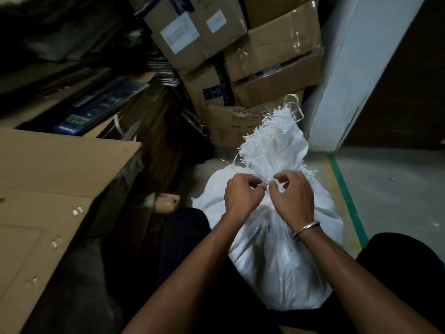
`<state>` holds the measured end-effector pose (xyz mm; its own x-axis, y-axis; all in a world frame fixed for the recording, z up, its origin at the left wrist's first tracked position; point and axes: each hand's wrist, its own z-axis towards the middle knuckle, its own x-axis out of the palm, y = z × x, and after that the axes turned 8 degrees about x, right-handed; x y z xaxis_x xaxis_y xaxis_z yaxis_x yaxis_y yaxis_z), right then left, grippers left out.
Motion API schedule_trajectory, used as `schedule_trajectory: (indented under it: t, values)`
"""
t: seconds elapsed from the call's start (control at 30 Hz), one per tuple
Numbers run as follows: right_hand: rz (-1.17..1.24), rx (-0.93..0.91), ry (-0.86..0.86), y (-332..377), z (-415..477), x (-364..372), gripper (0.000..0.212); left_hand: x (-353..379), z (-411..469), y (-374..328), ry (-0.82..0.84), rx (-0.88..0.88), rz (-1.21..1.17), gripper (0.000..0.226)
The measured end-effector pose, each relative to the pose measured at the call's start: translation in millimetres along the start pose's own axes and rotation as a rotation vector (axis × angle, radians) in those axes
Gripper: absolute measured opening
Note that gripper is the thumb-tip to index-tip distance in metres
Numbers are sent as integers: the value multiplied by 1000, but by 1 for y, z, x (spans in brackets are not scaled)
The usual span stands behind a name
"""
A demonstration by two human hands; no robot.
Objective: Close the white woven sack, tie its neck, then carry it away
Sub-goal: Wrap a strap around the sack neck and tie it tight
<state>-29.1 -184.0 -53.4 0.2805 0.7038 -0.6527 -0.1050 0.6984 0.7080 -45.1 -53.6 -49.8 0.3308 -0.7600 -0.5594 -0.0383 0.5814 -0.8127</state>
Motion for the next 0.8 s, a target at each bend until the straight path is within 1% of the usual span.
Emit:
schedule_trajectory:
  t: [0.1,0.23,0.33,0.43,0.5,0.57,0.6,0.67,0.73,0.8]
  values:
    - [54,-97,19,45,6,-1,10,-42,4,-12,-80,11,18,22]
    - [165,-265,81,119,8,-6,9,-119,-4,-33,-194,73,39,27]
    - [277,-376,163,183,2,-8,9,-188,-14,-48,-320,116,133,23]
    - [367,-532,254,253,-14,-6,11,-263,-28,-56,-460,61,207,29]
    - [385,-634,346,296,-33,0,14,-311,-45,-55,-506,25,243,35]
    - [414,-734,435,334,-58,13,16,-354,-68,-49,-542,-12,316,33]
    - [418,-783,481,350,-71,21,18,-375,-81,-46,-568,-44,369,32]
    - [383,-877,638,375,-103,40,24,-412,-108,-35,-584,-141,418,29]
    - [299,-956,795,392,-135,61,34,-446,-141,-22,-533,-301,411,19]
    - [152,-1035,858,403,-160,85,46,-477,-174,-1,-458,-476,483,16]
